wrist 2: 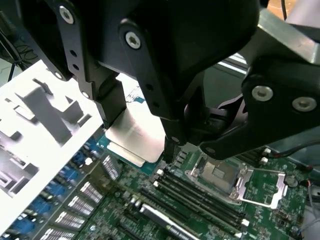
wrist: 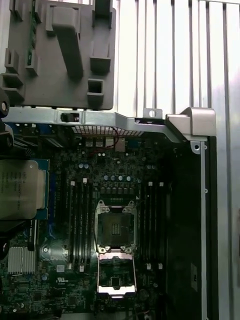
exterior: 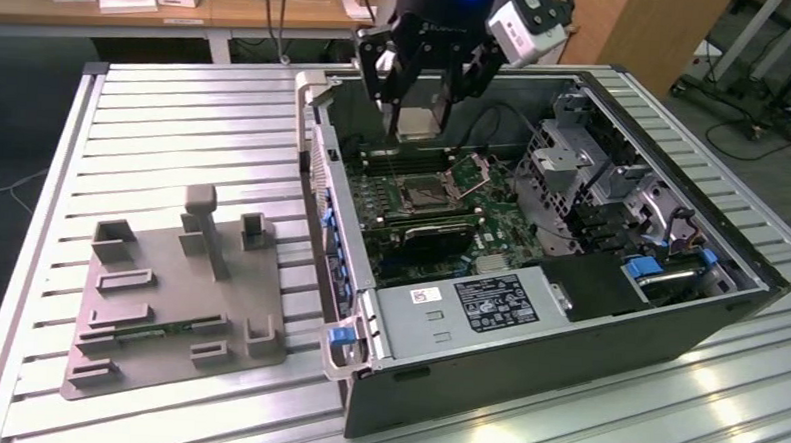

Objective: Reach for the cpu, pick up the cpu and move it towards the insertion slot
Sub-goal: 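Pick up the cpu and move it towards the insertion slot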

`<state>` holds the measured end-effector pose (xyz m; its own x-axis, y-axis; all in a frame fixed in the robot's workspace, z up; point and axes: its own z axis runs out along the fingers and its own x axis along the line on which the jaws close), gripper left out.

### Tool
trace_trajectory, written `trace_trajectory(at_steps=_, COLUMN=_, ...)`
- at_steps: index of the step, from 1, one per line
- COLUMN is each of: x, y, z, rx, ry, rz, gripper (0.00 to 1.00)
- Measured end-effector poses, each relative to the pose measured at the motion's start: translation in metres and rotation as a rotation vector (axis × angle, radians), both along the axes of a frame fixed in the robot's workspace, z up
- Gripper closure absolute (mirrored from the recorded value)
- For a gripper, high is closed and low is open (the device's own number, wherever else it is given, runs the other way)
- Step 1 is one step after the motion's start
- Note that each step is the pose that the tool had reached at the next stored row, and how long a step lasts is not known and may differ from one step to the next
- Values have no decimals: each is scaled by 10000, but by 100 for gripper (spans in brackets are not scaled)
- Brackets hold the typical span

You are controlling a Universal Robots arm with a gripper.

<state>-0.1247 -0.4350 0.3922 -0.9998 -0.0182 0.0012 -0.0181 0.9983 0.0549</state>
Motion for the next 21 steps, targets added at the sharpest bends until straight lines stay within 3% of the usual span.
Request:
trace_trajectory(at_steps=14, x=246, y=315, z=-9, rx=6, ry=0, rz=-2, gripper=45)
trace_trajectory(at_steps=21, x=309, y=418, z=-11, rx=9, ry=-2, rz=-1, gripper=45)
